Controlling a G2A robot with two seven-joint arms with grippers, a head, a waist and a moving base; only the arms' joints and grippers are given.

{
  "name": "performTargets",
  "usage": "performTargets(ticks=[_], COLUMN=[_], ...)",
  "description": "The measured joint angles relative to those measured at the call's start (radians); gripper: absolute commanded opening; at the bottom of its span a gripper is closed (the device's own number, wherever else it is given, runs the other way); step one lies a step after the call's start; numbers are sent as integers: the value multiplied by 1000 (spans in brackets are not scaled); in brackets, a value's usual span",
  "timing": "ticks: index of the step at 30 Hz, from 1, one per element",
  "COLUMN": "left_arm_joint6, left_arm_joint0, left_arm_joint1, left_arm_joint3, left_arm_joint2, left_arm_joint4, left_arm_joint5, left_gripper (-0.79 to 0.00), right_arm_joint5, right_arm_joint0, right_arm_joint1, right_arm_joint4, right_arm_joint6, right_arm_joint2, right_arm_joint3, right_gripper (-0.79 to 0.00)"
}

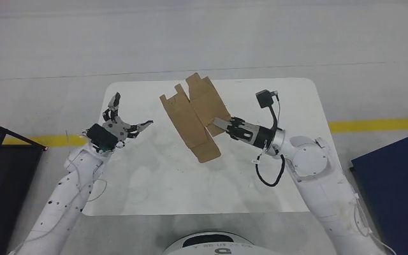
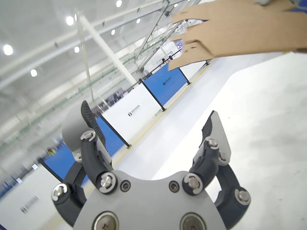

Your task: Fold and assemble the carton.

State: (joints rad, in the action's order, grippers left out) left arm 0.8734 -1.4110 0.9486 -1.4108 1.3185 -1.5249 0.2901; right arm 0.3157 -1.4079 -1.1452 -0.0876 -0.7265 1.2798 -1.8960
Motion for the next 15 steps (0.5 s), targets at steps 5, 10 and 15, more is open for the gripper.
performTargets(ticks=[5, 10, 15], left_arm_joint6=[-192, -452, -714], left_arm_joint0=[-39, -66, -97], left_arm_joint1=[-4, -15, -12], left_arm_joint3=[16, -19, -71], left_arm_joint2=[27, 50, -27], left_arm_joint4=[309, 624, 1165], left_arm_joint5=[323, 604, 609], left_gripper=[0, 0, 0], right_arm_joint5=[13, 13, 49], right_arm_joint0=[20, 46, 56], right_arm_joint1=[3, 4, 2], right_arm_joint4=[-50, -132, -90], right_arm_joint6=[-28, -51, -31], right_arm_joint2=[-20, -59, -78], right_arm_joint3=[-3, -9, 12], right_gripper=[-785, -785, -785])
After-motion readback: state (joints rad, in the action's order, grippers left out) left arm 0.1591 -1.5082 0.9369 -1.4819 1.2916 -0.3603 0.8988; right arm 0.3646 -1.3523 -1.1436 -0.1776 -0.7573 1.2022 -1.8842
